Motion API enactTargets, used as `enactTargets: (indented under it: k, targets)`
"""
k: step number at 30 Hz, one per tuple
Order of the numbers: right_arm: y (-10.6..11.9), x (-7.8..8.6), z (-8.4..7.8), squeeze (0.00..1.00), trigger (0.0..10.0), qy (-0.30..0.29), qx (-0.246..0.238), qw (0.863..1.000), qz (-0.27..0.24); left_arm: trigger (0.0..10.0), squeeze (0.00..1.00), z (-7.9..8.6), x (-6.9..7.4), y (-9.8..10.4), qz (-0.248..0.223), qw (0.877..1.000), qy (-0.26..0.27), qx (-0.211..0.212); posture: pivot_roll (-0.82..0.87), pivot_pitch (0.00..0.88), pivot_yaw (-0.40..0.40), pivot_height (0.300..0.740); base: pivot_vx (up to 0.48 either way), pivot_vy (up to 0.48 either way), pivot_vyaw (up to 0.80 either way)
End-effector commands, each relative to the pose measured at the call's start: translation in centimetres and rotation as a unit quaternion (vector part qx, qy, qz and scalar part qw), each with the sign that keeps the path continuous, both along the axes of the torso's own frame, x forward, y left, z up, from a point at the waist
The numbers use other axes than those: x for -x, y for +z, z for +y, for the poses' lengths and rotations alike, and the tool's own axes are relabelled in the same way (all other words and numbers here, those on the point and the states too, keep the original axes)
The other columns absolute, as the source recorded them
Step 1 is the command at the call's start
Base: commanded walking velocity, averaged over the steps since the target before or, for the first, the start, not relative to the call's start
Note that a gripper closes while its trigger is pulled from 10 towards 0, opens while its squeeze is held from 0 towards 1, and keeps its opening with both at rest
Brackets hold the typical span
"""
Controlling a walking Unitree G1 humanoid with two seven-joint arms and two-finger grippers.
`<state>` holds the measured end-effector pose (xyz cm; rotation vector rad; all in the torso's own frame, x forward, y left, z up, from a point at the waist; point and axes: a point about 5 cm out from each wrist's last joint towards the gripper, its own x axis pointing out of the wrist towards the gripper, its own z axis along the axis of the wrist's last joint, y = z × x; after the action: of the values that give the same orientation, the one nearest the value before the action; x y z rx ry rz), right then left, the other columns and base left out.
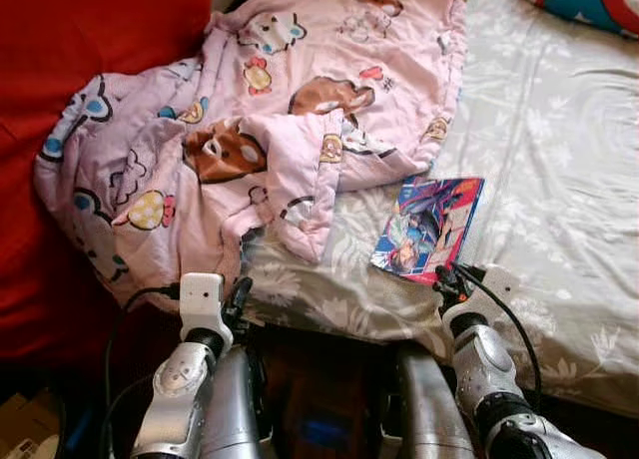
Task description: Clean up the room
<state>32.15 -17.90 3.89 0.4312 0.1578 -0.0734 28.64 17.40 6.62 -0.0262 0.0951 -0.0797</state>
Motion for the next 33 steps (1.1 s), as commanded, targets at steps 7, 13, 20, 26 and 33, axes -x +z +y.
enactTargets:
  k: [7, 13, 20, 26, 33]
  targets:
    - [1.3, 0.0, 0.3, 0.0, 10.0, 0.034, 0.074, 0.995, -0.056, 10.0, 0.0, 0.0, -0.6, -0.8, 0.002, 1.0, 0.02, 0.009, -0.03, 0.094, -0.047, 0.561, 0.0, 0.0, 0.0]
    - [1.3, 0.0, 0.7, 0.0, 10.0, 0.07, 0.135, 0.987, -0.046, 10.0, 0.0, -0.2, -0.8, -1.0, 0.003, 1.0, 0.023, 0.012, -0.03, 0.074, -0.06, 0.571, 0.0, 0.0, 0.0]
    - [1.8, -0.4, 1.0, 0.0, 10.0, 0.076, 0.142, 0.985, -0.057, 10.0, 0.0, 0.2, -1.1, -1.4, 0.004, 0.999, 0.03, 0.011, -0.03, 0.051, -0.066, 0.601, 0.0, 0.0, 0.0]
    - [1.7, -0.4, 1.1, 0.0, 10.0, 0.077, 0.15, 0.984, -0.051, 10.0, 0.0, 1.4, -0.9, -2.8, 0.039, 0.998, 0.04, -0.01, -0.03, 0.038, -0.062, 0.626, 0.0, 0.0, 0.0]
    - [1.1, 0.0, 0.6, 0.0, 10.0, 0.057, 0.135, 0.989, -0.033, 10.0, 0.0, 1.9, -0.4, -4.7, 0.092, 0.995, 0.043, -0.015, -0.02, 0.041, -0.051, 0.651, 0.0, 0.0, 0.0]
